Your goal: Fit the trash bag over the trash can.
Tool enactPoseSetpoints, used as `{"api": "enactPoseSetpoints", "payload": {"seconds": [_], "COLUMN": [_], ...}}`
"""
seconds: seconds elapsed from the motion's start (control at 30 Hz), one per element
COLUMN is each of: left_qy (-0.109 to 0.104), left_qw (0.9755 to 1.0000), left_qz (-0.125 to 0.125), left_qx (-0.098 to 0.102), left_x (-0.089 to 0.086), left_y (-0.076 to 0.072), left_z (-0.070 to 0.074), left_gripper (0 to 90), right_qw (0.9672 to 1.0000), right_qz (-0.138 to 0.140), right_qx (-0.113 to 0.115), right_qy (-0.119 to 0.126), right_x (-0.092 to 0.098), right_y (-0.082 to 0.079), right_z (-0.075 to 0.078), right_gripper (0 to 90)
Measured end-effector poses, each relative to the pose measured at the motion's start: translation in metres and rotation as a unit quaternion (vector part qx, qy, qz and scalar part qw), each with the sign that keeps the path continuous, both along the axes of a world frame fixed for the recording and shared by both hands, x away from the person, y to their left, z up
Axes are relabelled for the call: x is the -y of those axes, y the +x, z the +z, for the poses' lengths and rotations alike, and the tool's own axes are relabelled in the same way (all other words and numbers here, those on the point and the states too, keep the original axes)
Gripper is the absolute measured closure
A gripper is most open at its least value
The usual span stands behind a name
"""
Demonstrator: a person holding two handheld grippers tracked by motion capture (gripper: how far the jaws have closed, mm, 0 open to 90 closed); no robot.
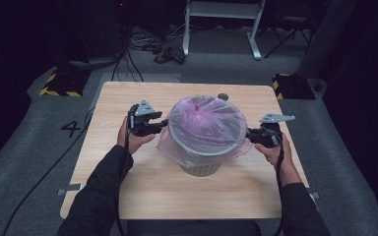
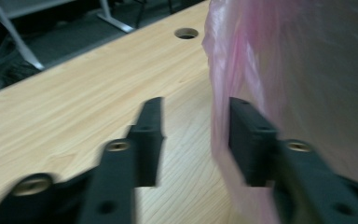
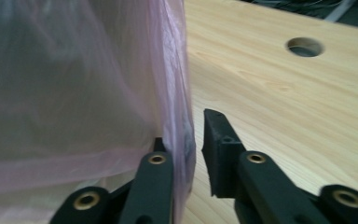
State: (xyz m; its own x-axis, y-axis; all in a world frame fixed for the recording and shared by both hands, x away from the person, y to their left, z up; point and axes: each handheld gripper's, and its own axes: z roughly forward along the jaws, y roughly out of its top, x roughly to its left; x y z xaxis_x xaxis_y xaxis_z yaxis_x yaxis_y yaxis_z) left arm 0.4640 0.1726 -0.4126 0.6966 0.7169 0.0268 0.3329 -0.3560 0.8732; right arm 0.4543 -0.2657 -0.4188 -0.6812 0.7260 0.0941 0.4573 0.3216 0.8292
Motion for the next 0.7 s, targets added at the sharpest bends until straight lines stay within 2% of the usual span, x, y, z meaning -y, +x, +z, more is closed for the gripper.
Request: {"api": "enactPoseSetpoints", "payload": {"seconds": [0.07,0.1,0.17,0.23,0.3,0.4,0.47,0.5,0.57,0.63,0.7], "left_qy": [-0.001,0.006,0.003,0.002,0.003,0.022,0.025,0.025,0.034,0.044,0.053], "left_qw": [1.0,0.9999,0.9998,0.9992,0.9971,0.9939,0.9924,0.9917,0.9912,0.991,0.9909], "left_qz": [-0.004,-0.001,-0.017,-0.039,-0.075,-0.105,-0.118,-0.124,-0.123,-0.115,-0.108], "left_qx": [0.005,0.008,0.006,0.007,0.01,0.025,0.023,0.026,0.034,0.052,0.06], "left_x": [-0.007,-0.01,-0.015,-0.016,-0.011,0.0,0.006,0.009,0.016,0.021,0.023], "left_y": [-0.008,-0.012,-0.021,-0.032,-0.047,-0.064,-0.069,-0.071,-0.072,-0.072,-0.07], "left_z": [0.003,0.004,0.006,0.007,0.007,0.005,0.005,0.005,0.005,0.006,0.006], "left_gripper": [39.8,36.6,30.3,26.0,22.7,17.7,17.3,17.3,19.4,25.2,35.6], "right_qw": [0.9999,0.9998,0.9997,0.9995,0.9992,0.9977,0.9967,0.9962,0.9967,0.9963,0.9962], "right_qz": [0.0,0.005,0.007,0.02,0.032,0.03,0.028,0.03,0.038,0.042,0.047], "right_qx": [0.014,0.015,0.019,0.019,0.022,0.029,0.031,0.036,0.034,0.036,0.038], "right_qy": [0.009,0.015,0.013,0.013,-0.005,-0.053,-0.07,-0.074,-0.063,-0.066,-0.063], "right_x": [0.005,0.008,0.011,0.012,0.011,0.007,0.004,0.004,0.003,0.001,0.0], "right_y": [-0.005,-0.008,-0.012,-0.016,-0.019,-0.023,-0.026,-0.028,-0.03,-0.031,-0.032], "right_z": [0.002,0.002,0.003,0.004,0.005,0.006,0.007,0.007,0.007,0.007,0.006], "right_gripper": [73.3,72.5,67.0,57.0,49.8,40.8,37.8,39.0,45.5,59.3,70.9]}}
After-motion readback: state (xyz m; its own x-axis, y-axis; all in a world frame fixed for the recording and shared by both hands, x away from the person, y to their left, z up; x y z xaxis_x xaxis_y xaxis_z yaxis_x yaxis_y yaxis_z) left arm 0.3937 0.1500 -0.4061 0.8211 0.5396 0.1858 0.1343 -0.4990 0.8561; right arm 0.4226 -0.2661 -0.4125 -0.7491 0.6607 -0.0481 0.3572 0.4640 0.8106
